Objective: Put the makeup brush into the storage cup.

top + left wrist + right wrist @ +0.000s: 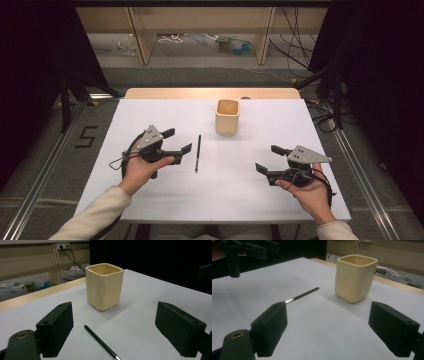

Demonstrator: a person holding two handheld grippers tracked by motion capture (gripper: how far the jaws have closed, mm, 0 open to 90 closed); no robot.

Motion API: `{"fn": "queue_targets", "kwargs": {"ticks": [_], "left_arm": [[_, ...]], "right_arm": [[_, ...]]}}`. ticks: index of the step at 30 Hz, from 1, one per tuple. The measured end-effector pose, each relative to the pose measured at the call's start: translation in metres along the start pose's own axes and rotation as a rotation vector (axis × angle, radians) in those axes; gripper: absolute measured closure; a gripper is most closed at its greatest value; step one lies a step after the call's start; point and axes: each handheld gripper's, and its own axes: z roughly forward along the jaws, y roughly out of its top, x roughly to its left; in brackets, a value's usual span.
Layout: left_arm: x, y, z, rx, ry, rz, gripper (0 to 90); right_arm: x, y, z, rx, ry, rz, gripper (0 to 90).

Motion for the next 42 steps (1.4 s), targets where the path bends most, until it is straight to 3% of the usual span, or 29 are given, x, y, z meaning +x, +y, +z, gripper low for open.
{"fn": "queue_targets", "kwargs": {"ticks": [6, 7, 8, 9, 10, 11, 12, 13, 14, 15, 16, 17, 18, 19, 21, 22, 23, 24, 25, 27, 28, 29, 30, 31, 33, 35, 36, 42], "left_arm": [[0.002, 0.006, 0.031, 0.046, 0.006, 0.010, 14.9], [0.003, 0.008, 0.041, 0.077, 0.007, 0.006, 15.0], [0.003, 0.008, 0.041, 0.077, 0.007, 0.006, 15.1], [0.005, 0.009, 0.051, 0.148, 0.021, -0.001, 15.4], [0.005, 0.009, 0.051, 0.148, 0.021, -0.001, 15.8], [0.006, 0.011, 0.057, 0.195, 0.028, -0.004, 16.6], [0.007, 0.013, 0.067, 0.381, 0.042, 0.011, 17.0], [0.008, 0.014, 0.070, 0.464, 0.045, 0.010, 17.0], [0.008, 0.014, 0.070, 0.464, 0.045, 0.010, 17.6], [0.007, 0.018, 0.079, 0.598, 0.062, -0.009, 19.9], [0.007, 0.018, 0.079, 0.598, 0.062, -0.009, 23.1], [0.007, 0.021, 0.088, 0.693, 0.083, 0.013, 24.4], [0.007, 0.021, 0.088, 0.693, 0.083, 0.013, 25.5], [0.007, 0.024, 0.092, 0.745, 0.087, 0.000, 28.5], [0.007, 0.027, 0.106, 0.852, 0.140, -0.058, 32.6], [0.007, 0.027, 0.106, 0.852, 0.140, -0.058, 32.8], [0.004, 0.027, 0.114, 0.935, 0.146, -0.143, 33.8], [0.003, 0.026, 0.118, 0.961, 0.153, -0.171, 33.9], [0.003, 0.026, 0.118, 0.961, 0.153, -0.171, 34.6], [0.003, 0.025, 0.125, 1.002, 0.159, -0.178, 37.7], [0.003, 0.023, 0.130, 1.039, 0.156, -0.204, 37.9], [0.003, 0.023, 0.130, 1.039, 0.156, -0.204, 38.9], [0.002, 0.021, 0.134, 1.059, 0.167, -0.241, 40.3], [0.001, 0.018, 0.136, 1.058, 0.173, -0.246, 41.3], [0.002, 0.016, 0.139, 1.094, 0.168, -0.234, 43.7], [0.002, 0.013, 0.140, 1.079, 0.177, -0.239, 47.1], [0.003, 0.013, 0.140, 1.092, 0.178, -0.234, 48.9], [0.006, 0.013, 0.140, 1.129, 0.172, -0.201, 58.8]], "right_arm": [[0.000, 0.000, 0.000, 0.007, 0.003, 0.001, 16.5], [0.000, 0.000, -0.001, 0.016, -0.005, 0.007, 16.5], [0.000, -0.001, -0.001, 0.017, -0.004, 0.010, 16.5], [0.001, -0.001, -0.001, 0.027, -0.002, 0.023, 16.5], [-0.001, -0.001, 0.000, 0.005, 0.000, 0.015, 16.5], [-0.001, -0.002, 0.000, 0.008, 0.002, 0.017, 16.5], [-0.001, -0.002, 0.001, 0.008, 0.002, 0.017, 16.5], [-0.001, -0.002, 0.001, 0.010, 0.002, 0.015, 16.5], [0.000, 0.000, -0.003, 0.057, 0.000, 0.022, 16.5], [-0.001, -0.002, 0.000, 0.029, 0.002, 0.015, 16.5], [-0.001, -0.002, 0.000, 0.028, 0.001, 0.012, 16.6], [-0.001, -0.002, 0.000, 0.039, 0.007, 0.010, 16.6], [0.000, -0.002, 0.000, 0.050, 0.011, 0.017, 16.7], [0.000, -0.002, 0.000, 0.050, 0.011, 0.012, 16.8], [0.000, -0.003, 0.001, 0.050, 0.015, 0.016, 16.9], [0.001, -0.003, 0.002, 0.052, 0.024, 0.035, 16.9], [0.000, -0.003, 0.001, 0.061, 0.020, 0.022, 17.3], [0.000, -0.004, 0.003, 0.047, 0.028, 0.027, 17.6], [0.002, -0.004, 0.003, 0.054, 0.038, 0.048, 17.7], [0.001, -0.003, 0.002, 0.067, 0.031, 0.032, 18.0], [0.001, -0.003, 0.002, 0.068, 0.024, 0.031, 18.0], [0.001, -0.004, 0.003, 0.062, 0.024, 0.024, 18.0], [0.001, -0.004, 0.003, 0.063, 0.027, 0.026, 18.0], [0.001, -0.004, 0.003, 0.066, 0.024, 0.026, 18.1], [0.001, -0.004, 0.002, 0.078, 0.019, 0.027, 18.5], [0.002, -0.004, 0.002, 0.088, 0.027, 0.043, 18.5], [0.002, -0.005, 0.003, 0.070, 0.030, 0.039, 18.5], [0.001, -0.005, 0.003, 0.082, 0.027, 0.033, 18.6]]}}
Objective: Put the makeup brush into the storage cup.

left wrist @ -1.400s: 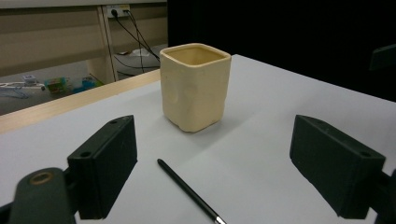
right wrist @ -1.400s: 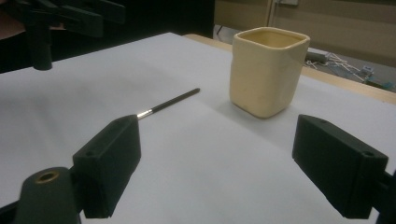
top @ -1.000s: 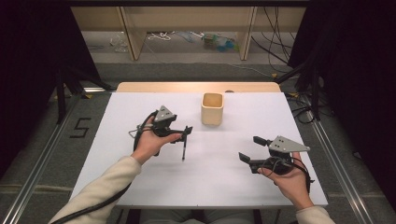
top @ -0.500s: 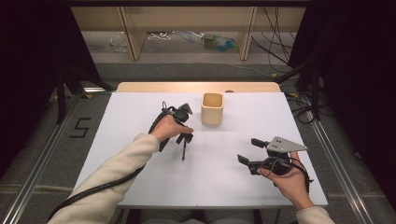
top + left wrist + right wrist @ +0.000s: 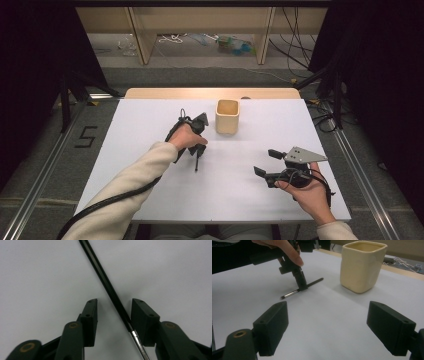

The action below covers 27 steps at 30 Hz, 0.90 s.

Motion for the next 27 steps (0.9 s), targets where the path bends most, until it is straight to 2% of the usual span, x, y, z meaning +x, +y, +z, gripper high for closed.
{"fn": "queue_targets", "kwargs": {"ticks": [2, 3, 4, 5, 7, 11, 12, 13, 14, 15, 16, 17, 19, 21, 22, 23, 24, 26, 27], "left_arm": [[-0.0001, 0.0001, 0.0002, 0.000, 0.006, 0.005, 62.8], [-0.0006, -0.0004, 0.0014, -0.018, 0.013, 0.006, 62.8], [-0.0008, -0.0010, 0.0024, -0.028, 0.021, 0.007, 68.9], [0.0003, -0.0007, 0.0014, -0.011, 0.028, 0.018, 70.0], [0.0006, -0.0006, 0.0011, -0.002, 0.029, 0.024, 73.3], [-0.0002, -0.0010, 0.0014, 0.013, 0.041, 0.066, 83.1], [-0.0007, -0.0017, 0.0024, 0.001, 0.047, 0.075, 83.3], [-0.0008, -0.0015, 0.0017, 0.013, 0.050, 0.088, 83.3], [-0.0018, -0.0017, 0.0026, 0.005, 0.050, 0.090, 83.4], [-0.0023, -0.0018, 0.0027, 0.004, 0.050, 0.089, 83.4], [-0.0023, -0.0018, 0.0026, 0.004, 0.052, 0.091, 83.4], [-0.0023, -0.0018, 0.0026, 0.004, 0.052, 0.091, 83.5], [-0.0010, -0.0018, 0.0014, 0.020, 0.047, 0.121, 83.6], [-0.0008, -0.0017, 0.0008, 0.026, 0.044, 0.129, 83.6], [0.0022, -0.0015, 0.0018, 0.008, 0.066, 0.190, 83.7], [0.0022, -0.0015, 0.0018, 0.008, 0.066, 0.190, 83.7], [-0.0004, -0.0032, 0.0016, 0.019, 0.046, 0.170, 83.7], [-0.0007, -0.0035, 0.0020, 0.015, 0.044, 0.171, 83.8], [-0.0003, -0.0035, 0.0016, 0.016, 0.048, 0.184, 83.8]], "right_arm": [[0.0000, 0.0000, -0.0001, 0.000, 0.000, 0.000, 18.6], [0.0000, 0.0000, -0.0002, 0.000, 0.000, 0.001, 18.6], [-0.0002, -0.0007, 0.0014, -0.013, 0.007, 0.004, 18.6], [-0.0002, 0.0002, -0.0014, 0.023, -0.004, 0.003, 18.6], [-0.0002, 0.0002, -0.0015, 0.023, -0.005, 0.002, 18.7], [-0.0003, 0.0000, -0.0017, 0.027, -0.004, 0.003, 18.8], [-0.0004, -0.0001, -0.0017, 0.028, -0.004, 0.003, 18.9], [-0.0003, -0.0001, -0.0017, 0.029, -0.002, 0.004, 18.9], [-0.0004, -0.0006, -0.0005, 0.016, 0.002, 0.007, 19.0], [0.0001, -0.0002, -0.0018, 0.040, 0.004, 0.015, 19.0], [-0.0005, -0.0009, -0.0001, 0.016, 0.003, 0.008, 19.1], [-0.0005, -0.0010, 0.0000, 0.016, 0.004, 0.009, 19.1], [-0.0006, -0.0012, 0.0000, 0.018, 0.002, 0.006, 19.2], [-0.0008, -0.0012, 0.0002, 0.016, 0.001, 0.003, 19.3], [-0.0007, -0.0014, 0.0002, 0.020, 0.002, 0.006, 19.3], [-0.0007, -0.0014, 0.0002, 0.020, 0.002, 0.006, 19.3], [-0.0008, -0.0015, 0.0005, 0.017, 0.002, 0.007, 19.4], [-0.0009, -0.0016, 0.0005, 0.019, 0.000, 0.006, 19.4], [-0.0010, -0.0016, 0.0006, 0.019, -0.002, 0.006, 19.5]]}}
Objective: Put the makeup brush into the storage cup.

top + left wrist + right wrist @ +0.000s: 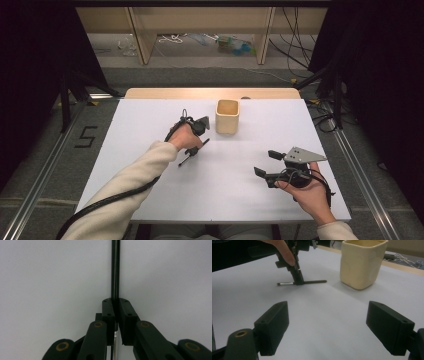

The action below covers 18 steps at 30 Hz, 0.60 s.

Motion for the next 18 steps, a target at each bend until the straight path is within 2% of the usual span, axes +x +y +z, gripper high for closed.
{"fn": "queue_targets", "kwargs": {"ticks": [1, 3, 4, 5, 6, 7, 8, 9, 10, 12, 13, 14, 16, 18], "left_arm": [[0.002, 0.000, -0.002, 0.017, 0.011, 0.035, 83.8], [0.001, -0.001, -0.001, 0.003, 0.011, 0.031, 83.8], [0.001, -0.002, -0.001, 0.002, -0.009, 0.021, 83.8], [0.000, -0.003, 0.000, -0.009, -0.009, 0.022, 83.8], [0.000, -0.004, 0.000, -0.020, -0.010, 0.021, 83.8], [0.001, -0.005, 0.000, -0.030, -0.007, 0.039, 83.8], [0.001, -0.006, -0.003, -0.016, -0.009, 0.072, 83.8], [0.001, -0.006, -0.003, -0.016, -0.009, 0.072, 83.8], [0.002, -0.006, -0.005, 0.000, -0.016, 0.096, 83.8], [0.003, -0.008, -0.007, -0.003, -0.024, 0.141, 83.8], [0.005, -0.010, -0.012, -0.013, -0.008, 0.225, 83.8], [0.005, -0.010, -0.012, -0.013, -0.008, 0.225, 83.8], [0.003, -0.014, -0.017, -0.026, -0.009, 0.279, 83.8], [0.001, -0.019, -0.022, -0.038, -0.024, 0.329, 83.8]], "right_arm": [[0.000, 0.000, 0.000, 0.000, 0.000, 0.000, 19.5], [0.000, 0.000, 0.000, 0.008, 0.005, 0.000, 19.6], [0.000, 0.000, 0.000, 0.008, 0.005, 0.000, 19.6], [0.000, -0.001, 0.000, 0.016, 0.012, 0.012, 19.7], [-0.001, -0.001, 0.000, 0.014, 0.002, 0.002, 19.7], [-0.001, -0.001, 0.000, 0.016, 0.003, 0.000, 19.7], [-0.001, -0.001, 0.000, 0.016, 0.003, 0.000, 19.7], [-0.001, -0.001, 0.000, 0.016, 0.003, 0.000, 19.7], [-0.001, -0.001, 0.000, 0.018, 0.002, -0.001, 19.7], [-0.001, -0.002, 0.001, 0.036, -0.003, -0.016, 19.1], [-0.001, -0.003, 0.003, 0.054, 0.002, -0.024, 19.1], [-0.001, -0.003, 0.003, 0.054, 0.002, -0.024, 19.1], [0.000, -0.003, 0.004, 0.089, 0.017, -0.033, 19.0], [0.002, -0.004, 0.007, 0.091, 0.037, -0.053, 19.1]]}}
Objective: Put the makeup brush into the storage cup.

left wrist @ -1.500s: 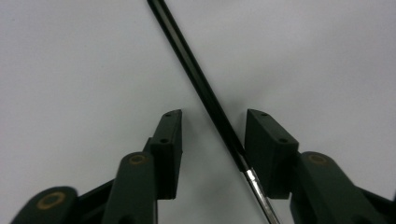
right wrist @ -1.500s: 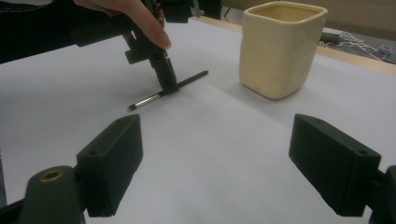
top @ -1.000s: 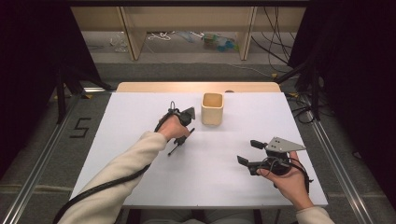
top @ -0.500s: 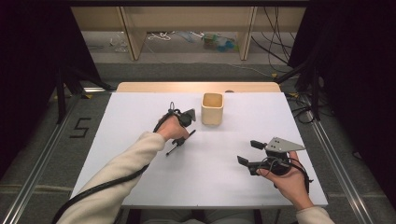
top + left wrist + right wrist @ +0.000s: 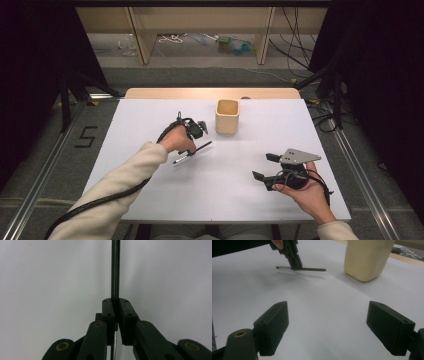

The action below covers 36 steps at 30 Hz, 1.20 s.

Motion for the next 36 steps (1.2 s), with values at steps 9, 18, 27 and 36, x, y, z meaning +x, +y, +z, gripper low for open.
{"fn": "queue_targets", "kwargs": {"ticks": [9, 18, 27, 36], "left_arm": [[-0.028, -0.022, -0.026, -0.017, -0.056, 0.179, 83.8], [-0.070, -0.027, -0.041, -0.014, -0.106, 0.286, 83.8], [-0.109, -0.017, -0.043, -0.007, -0.161, 0.396, 83.8], [-0.125, -0.007, -0.044, -0.015, -0.178, 0.443, 83.8]], "right_arm": [[0.004, 0.001, 0.008, 0.082, 0.101, -0.084, 19.1], [0.007, 0.006, 0.016, 0.073, 0.177, -0.116, 22.7], [0.017, 0.013, 0.034, 0.106, 0.265, -0.151, 24.8], [0.027, 0.014, 0.044, 0.131, 0.337, -0.193, 33.0]]}}
